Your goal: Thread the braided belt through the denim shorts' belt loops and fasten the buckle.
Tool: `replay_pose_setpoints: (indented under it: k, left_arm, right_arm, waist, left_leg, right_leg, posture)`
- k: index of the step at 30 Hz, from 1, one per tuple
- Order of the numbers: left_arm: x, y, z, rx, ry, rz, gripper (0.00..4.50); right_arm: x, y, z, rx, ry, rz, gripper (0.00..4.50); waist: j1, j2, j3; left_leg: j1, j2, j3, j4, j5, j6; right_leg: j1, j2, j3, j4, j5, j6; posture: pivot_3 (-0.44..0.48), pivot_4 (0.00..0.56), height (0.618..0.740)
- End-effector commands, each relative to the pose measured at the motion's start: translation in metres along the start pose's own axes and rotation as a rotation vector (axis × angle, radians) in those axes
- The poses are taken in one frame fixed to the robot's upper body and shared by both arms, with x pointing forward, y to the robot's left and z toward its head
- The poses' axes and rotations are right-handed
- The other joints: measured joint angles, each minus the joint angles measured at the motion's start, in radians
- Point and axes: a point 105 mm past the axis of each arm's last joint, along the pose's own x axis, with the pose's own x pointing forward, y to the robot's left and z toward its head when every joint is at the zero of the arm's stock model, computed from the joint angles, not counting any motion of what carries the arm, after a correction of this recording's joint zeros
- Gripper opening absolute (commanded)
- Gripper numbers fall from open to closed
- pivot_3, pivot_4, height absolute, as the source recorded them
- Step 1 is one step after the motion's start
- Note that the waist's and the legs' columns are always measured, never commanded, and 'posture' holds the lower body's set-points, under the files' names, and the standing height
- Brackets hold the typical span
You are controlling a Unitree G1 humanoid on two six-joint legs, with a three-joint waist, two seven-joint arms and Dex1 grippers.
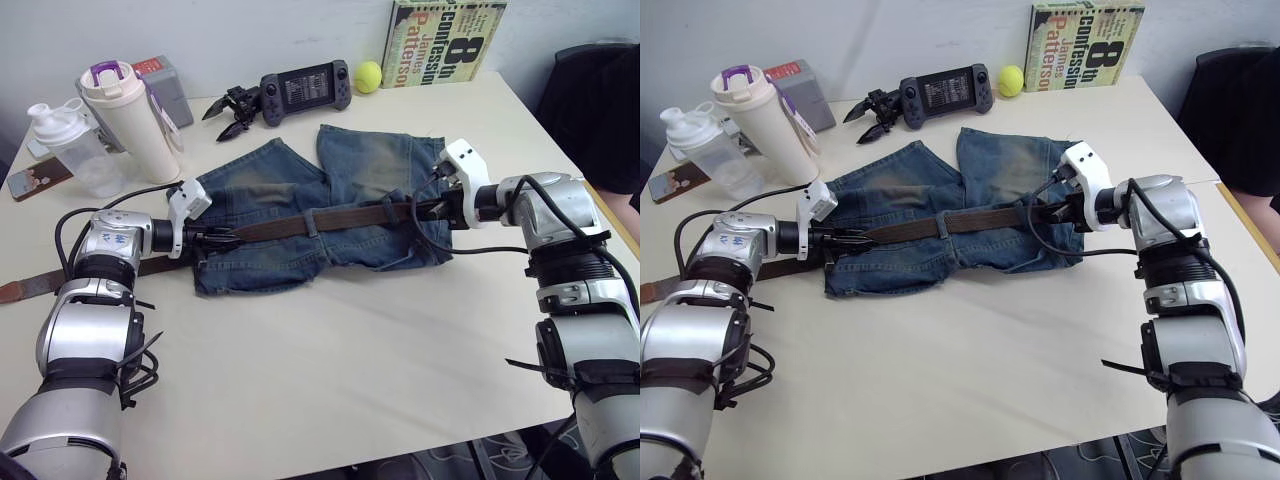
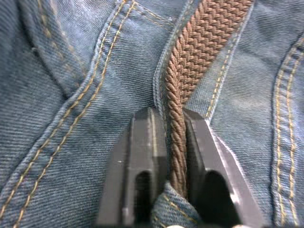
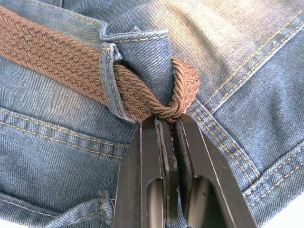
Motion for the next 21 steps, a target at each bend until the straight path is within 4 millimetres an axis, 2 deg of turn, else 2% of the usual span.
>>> replay_pose_setpoints:
  k: [1, 7, 10, 11, 12, 13, 15, 18, 21]
  left_arm:
    - [0.007, -0.008, -0.016, 0.031, 0.066, -0.053, 0.19]
    - [0.011, -0.005, 0.012, 0.231, -0.034, -0.002, 0.19]
    - [0.006, -0.011, 0.047, 0.491, -0.219, 0.054, 0.19]
    - [0.003, -0.015, 0.055, 0.580, -0.268, 0.089, 0.19]
    - [-0.004, -0.023, 0.057, 0.765, -0.294, 0.138, 0.19]
    - [-0.011, -0.036, 0.056, 0.983, -0.314, 0.177, 0.19]
    - [-0.021, -0.063, 0.047, 1.252, -0.372, 0.218, 0.19]
    - [-0.038, -0.097, 0.020, 1.490, -0.417, 0.257, 0.19]
    - [-0.050, -0.115, -0.021, 1.563, -0.335, 0.258, 0.19]
  right_arm:
    - [-0.003, 0.007, 0.008, -0.066, -0.026, 0.020, 0.00]
    - [-0.008, 0.011, 0.013, -0.147, -0.062, 0.006, 0.00]
    - [-0.024, 0.020, 0.023, -0.328, -0.171, -0.025, 0.00]
    - [-0.031, 0.029, 0.026, -0.382, -0.220, -0.019, 0.00]
    - [-0.041, 0.041, 0.023, -0.445, -0.257, 0.000, 0.00]
    - [-0.050, 0.055, 0.017, -0.526, -0.288, 0.014, 0.00]
    - [-0.063, 0.073, 0.002, -0.659, -0.304, 0.005, 0.00]
    - [-0.071, 0.093, -0.036, -0.795, -0.241, -0.004, 0.00]
    - [-0.079, 0.111, -0.067, -0.873, -0.190, 0.020, 0.00]
  waist:
    - [0.000, 0.000, 0.000]
    - [0.006, 0.000, 0.000]
    - [0.015, 0.000, 0.000]
    - [0.018, 0.000, 0.000]
    - [0.019, 0.000, 0.000]
    - [0.021, 0.000, 0.000]
    - [0.024, 0.000, 0.000]
    - [0.022, -0.001, 0.000]
    - [0.020, -0.001, 0.000]
  left_leg:
    - [0.000, 0.000, -0.001, 0.000, 0.000, 0.000]
    - [-0.001, -0.002, -0.005, 0.000, 0.000, 0.000]
    - [-0.001, -0.002, -0.005, -0.001, 0.000, 0.000]
    - [-0.003, -0.002, -0.006, 0.000, 0.000, 0.000]
    - [-0.005, -0.002, -0.007, 0.000, 0.000, 0.000]
    - [-0.005, -0.002, -0.007, 0.000, 0.000, 0.000]
    - [-0.007, -0.001, -0.008, 0.001, 0.000, 0.000]
    - [-0.007, -0.001, -0.008, 0.002, 0.000, 0.001]
    - [-0.004, -0.002, -0.008, -0.004, -0.001, 0.002]
  right_leg:
    - [0.000, 0.000, 0.000, 0.000, 0.000, 0.000]
    - [0.000, -0.002, 0.000, 0.000, 0.000, 0.000]
    - [-0.001, -0.002, 0.000, 0.000, 0.000, 0.000]
    - [-0.001, -0.002, 0.000, 0.000, 0.000, 0.000]
    - [-0.002, -0.003, 0.000, 0.000, 0.000, 0.000]
    - [-0.002, -0.003, 0.000, 0.000, 0.000, 0.000]
    - [-0.001, -0.003, 0.000, -0.001, 0.000, 0.000]
    - [0.001, -0.002, 0.000, -0.004, 0.000, 0.001]
    - [0.002, -0.001, 0.001, -0.012, 0.002, -0.002]
  posture:
    - [0.000, 0.150, 0.739]
    - [0.000, 0.150, 0.739]
    - [0.000, 0.150, 0.739]
    - [0.000, 0.150, 0.739]
    - [0.000, 0.150, 0.739]
    - [0.000, 0.150, 0.739]
    - [0.000, 0.150, 0.739]
    - [0.000, 0.150, 0.739]
    - [0.000, 0.150, 0.739]
